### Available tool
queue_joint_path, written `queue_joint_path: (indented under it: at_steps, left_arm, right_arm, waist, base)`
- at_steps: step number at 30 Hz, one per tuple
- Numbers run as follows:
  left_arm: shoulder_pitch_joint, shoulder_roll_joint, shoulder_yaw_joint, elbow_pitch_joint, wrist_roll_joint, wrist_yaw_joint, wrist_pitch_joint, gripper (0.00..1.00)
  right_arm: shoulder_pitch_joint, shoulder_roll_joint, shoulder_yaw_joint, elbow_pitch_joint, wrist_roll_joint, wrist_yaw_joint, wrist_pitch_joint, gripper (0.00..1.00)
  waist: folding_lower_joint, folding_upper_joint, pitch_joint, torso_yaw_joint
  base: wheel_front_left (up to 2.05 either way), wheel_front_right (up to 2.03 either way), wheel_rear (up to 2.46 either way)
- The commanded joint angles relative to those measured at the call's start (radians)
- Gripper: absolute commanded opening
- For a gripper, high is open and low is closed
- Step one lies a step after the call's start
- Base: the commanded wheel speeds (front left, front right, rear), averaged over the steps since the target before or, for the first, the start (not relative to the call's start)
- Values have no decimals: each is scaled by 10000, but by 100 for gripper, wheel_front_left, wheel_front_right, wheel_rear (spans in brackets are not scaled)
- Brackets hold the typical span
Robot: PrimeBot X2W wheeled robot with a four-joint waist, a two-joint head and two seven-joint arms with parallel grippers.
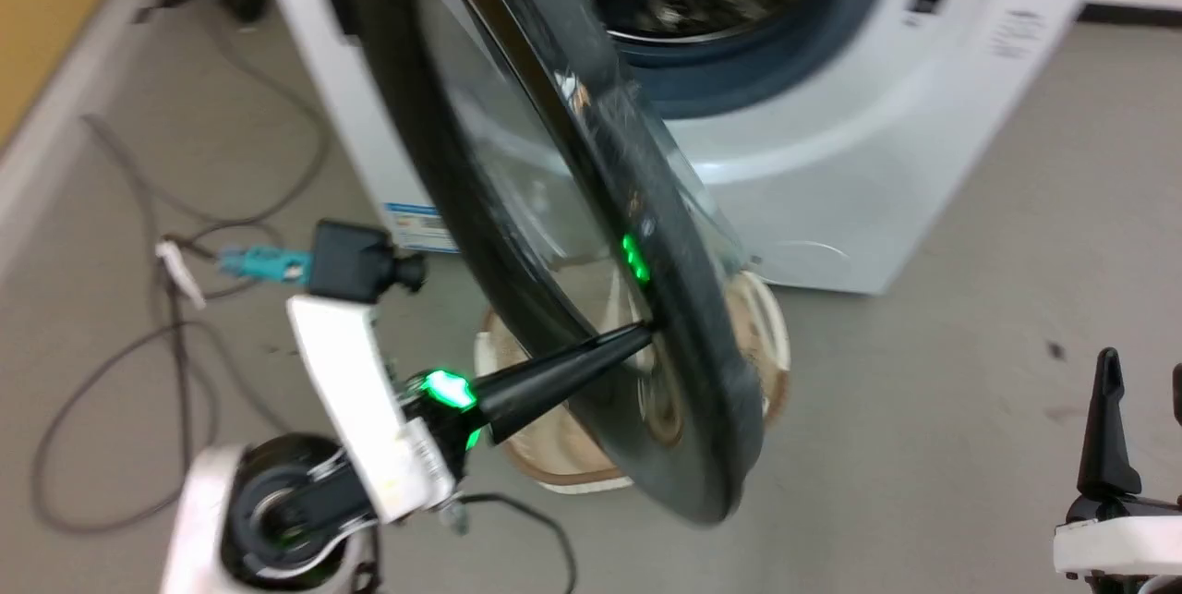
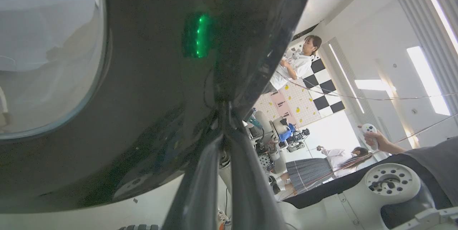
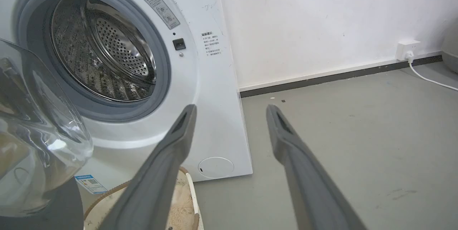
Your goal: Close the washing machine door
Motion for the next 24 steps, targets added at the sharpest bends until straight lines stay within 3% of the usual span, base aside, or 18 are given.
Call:
queue_joint_path:
  at_steps: [1,9,14,19,22,24]
  left_arm:
    - [-307,-62,-243,180,-93,-44,-236,0]
    - [-1390,-82,-1126,1627,403,-45,-2088,0]
    - [-1440,71,-1870,1675,1195,-45,-3597,0]
    - [-1336,1089,-2866,1323,2761,-45,-5745,0]
    - [-1403,2082,-3420,1557,4802,-45,-7738,0]
    - [-1420,2451,-3419,2125,6351,-12,-9199,0]
  right_arm:
    - [-154,-3,44,-29,72,8,-42,100]
    - [-275,-3,356,-64,52,8,-42,100]
    - [-132,-3,249,-109,46,8,-42,100]
    - [21,-3,221,-114,-12,8,-42,100]
    - [67,-3,232,-178,-50,8,-42,100]
    - [84,-3,233,-250,-89,8,-42,100]
  waist:
    - [0,0,297,-638]
    - [0,0,459,-1440]
    - [0,0,278,-1434]
    - [0,0,-28,-1115]
    - [0,0,-214,-904]
    - [0,0,-326,-782]
  base:
    - [0,0,0]
    - [0,0,0]
    - [0,0,0]
    - [0,0,0]
    - [0,0,0]
    - [0,0,0]
